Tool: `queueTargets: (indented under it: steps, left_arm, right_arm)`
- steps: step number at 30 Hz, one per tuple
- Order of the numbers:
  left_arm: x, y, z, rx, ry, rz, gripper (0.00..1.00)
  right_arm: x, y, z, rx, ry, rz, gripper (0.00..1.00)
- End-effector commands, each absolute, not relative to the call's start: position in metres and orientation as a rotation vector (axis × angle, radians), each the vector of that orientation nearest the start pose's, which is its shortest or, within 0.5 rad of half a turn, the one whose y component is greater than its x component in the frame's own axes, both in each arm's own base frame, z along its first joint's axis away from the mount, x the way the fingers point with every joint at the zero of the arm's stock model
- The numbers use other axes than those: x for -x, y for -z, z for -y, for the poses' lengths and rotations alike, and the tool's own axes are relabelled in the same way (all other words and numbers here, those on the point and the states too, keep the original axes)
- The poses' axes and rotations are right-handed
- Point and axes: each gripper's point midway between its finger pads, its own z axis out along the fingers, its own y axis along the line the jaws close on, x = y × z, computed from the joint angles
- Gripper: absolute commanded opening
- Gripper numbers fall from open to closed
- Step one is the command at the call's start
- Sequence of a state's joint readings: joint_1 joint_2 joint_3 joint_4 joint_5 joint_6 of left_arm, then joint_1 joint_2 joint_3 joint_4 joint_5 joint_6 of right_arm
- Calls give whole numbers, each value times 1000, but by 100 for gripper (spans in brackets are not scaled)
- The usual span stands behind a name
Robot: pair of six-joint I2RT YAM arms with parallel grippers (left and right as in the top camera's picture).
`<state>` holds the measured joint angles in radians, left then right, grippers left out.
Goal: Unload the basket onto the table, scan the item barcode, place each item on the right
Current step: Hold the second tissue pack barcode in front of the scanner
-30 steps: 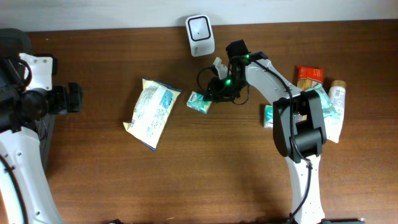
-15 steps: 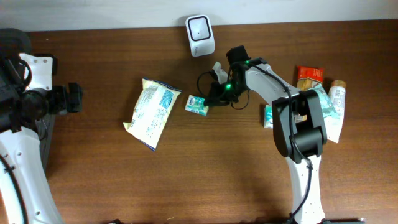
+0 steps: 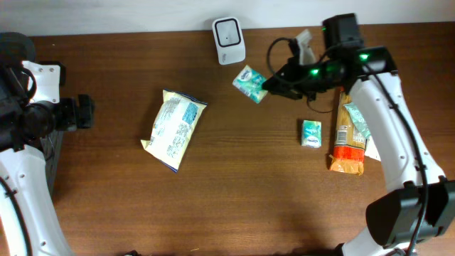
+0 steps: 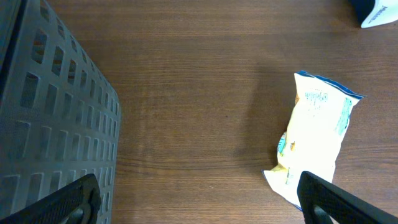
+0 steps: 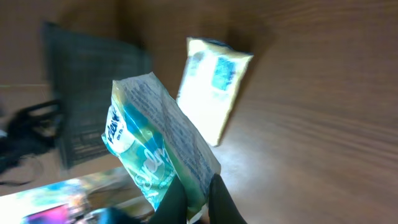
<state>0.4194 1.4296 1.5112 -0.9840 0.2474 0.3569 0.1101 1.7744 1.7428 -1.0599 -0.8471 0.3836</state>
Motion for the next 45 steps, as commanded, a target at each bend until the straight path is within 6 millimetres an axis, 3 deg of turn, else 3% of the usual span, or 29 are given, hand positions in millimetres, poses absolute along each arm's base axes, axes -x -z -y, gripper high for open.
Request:
queueTargets:
  steps: [1,3,4,8,13,18,22,26,28,31,33,37,39,42,45]
  left_arm:
    - [-357,-272,-112,-52,-44,-2416,99]
    - [-357,-272,-112,-52,-44,-2416,99]
    - [-357,-272,-112,-52,-45,-2416,99]
    - [-357,-272,-112,-52,-45,-2416,99]
    - [-357,-272,-112,-52,-45,-2416,99]
    - [-357,-272,-112,-52,-45,-2416,99]
    - [-357,-272,-112,-52,-44,-2416,99]
    - [-357,-272,-112,-52,-45,-2416,99]
    - [-357,-272,-112,-52,-44,-2416,99]
    - [-357,-272,-112,-52,-44,-2416,99]
    - [-357,-272,-112,-52,-44,-2416,99]
    - [-357,-272,-112,-52,-44,-2416,99]
    - [-357,-272,-112,-52,-44,-2416,99]
    - [-357,-272,-112,-52,-44,-2416,99]
    - [-357,-272,-112,-52,-45,-2416,99]
  right_arm:
    - [-378,-288,-180,-52,-1546,-2529,4]
    - [-376,-287,-180,-240,-1595,-2585,4]
    - [-372,-284,-179,-438,-1631,-2642,4]
    - [-362,-279,-178,-820,-1679,-2724,4]
    - [-363,-280,-178,-1116,-1704,-2720,4]
    - [-368,-269,-172,-1160,-1587,-2720,4]
    - [-373,-254,-163,-1092,-1412,-2735,4]
    - [-384,-214,-140,-813,-783,-2778,4]
    - [-386,-206,-134,-630,-556,-2782,4]
    - [-390,-203,-125,-526,-322,-2748,4]
    - [-400,-209,-129,-411,-259,-2697,4]
    - [-436,-248,-133,-261,-96,-2464,4]
    - [-463,-279,-139,-189,-11,-2274,4]
    - [-501,-316,-143,-233,99,-2011,4]
    - [-538,-326,-160,-130,170,-1861,4]
